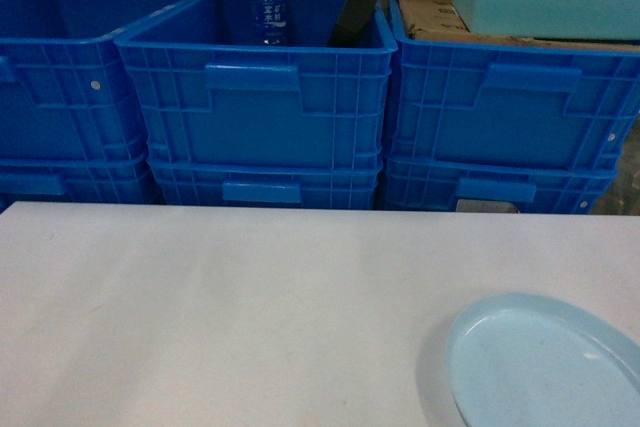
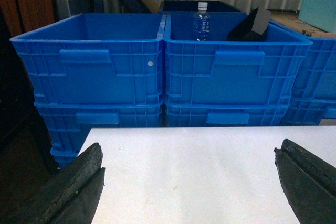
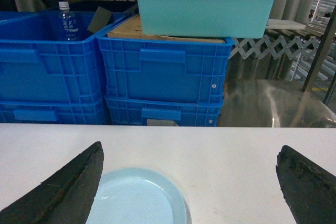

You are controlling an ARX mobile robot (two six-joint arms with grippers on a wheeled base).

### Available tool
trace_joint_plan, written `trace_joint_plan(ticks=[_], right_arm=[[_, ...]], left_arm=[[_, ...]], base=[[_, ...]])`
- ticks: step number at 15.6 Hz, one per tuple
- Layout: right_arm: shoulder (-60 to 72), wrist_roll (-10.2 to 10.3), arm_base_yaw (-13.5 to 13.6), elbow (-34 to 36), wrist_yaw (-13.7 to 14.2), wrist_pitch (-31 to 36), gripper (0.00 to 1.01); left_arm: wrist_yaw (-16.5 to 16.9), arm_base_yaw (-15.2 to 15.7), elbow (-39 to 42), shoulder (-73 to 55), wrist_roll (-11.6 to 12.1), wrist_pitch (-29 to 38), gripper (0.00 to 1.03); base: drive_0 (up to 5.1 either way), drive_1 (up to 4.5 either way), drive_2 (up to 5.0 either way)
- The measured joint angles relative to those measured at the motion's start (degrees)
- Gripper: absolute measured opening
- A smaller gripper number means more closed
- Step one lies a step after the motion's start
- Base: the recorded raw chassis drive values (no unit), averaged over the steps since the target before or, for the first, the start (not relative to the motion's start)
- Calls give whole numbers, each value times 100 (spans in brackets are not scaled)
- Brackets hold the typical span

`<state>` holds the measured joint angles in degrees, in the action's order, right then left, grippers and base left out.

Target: Place blue tray on left shelf second layer neatly

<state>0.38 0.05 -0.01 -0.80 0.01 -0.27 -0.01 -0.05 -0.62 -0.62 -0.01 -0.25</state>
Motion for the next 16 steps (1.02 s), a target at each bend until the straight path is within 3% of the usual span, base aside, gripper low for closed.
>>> trace_joint_plan(ticks=[1,2,4,5,7,9,10,11,13,16], right_arm=[[0,0,0,0,0,0,98],[610,358,-192,-11,-428,208,98],[1825,848,-562,-157,-920,1003,98],[2426,1082,-619,-339,-1185,1340,98],[4310,1620,-1023,-1150,-2223,2009,98],[5576,1974,-1320,-1784,-3040,1698,98],[6251,2028,-1438,-2109,-3501,1543,98],[6723,2020,-1497,-2341,-3744,1480,98],[7576,1834,-1705,-2924,-4291,1108,98],[8264,1272,-1939,-3383,-4481,804,98]], left_arm=[[0,0,0,0,0,0,98],[0,0,0,0,0,2,98],[-2,0,0,0,0,0,98],[-2,0,0,0,0,2,98],[-2,0,0,0,0,2,98],[-2,0,0,0,0,2,98],[-2,0,0,0,0,0,98],[0,0,0,0,0,2,98],[-2,0,0,0,0,2,98],[0,0,0,0,0,0,98]], base=[[0,0,0],[0,0,0],[0,0,0],[0,0,0],[0,0,0],[0,0,0],[0,0,0],[0,0,0],[0,0,0],[0,0,0]])
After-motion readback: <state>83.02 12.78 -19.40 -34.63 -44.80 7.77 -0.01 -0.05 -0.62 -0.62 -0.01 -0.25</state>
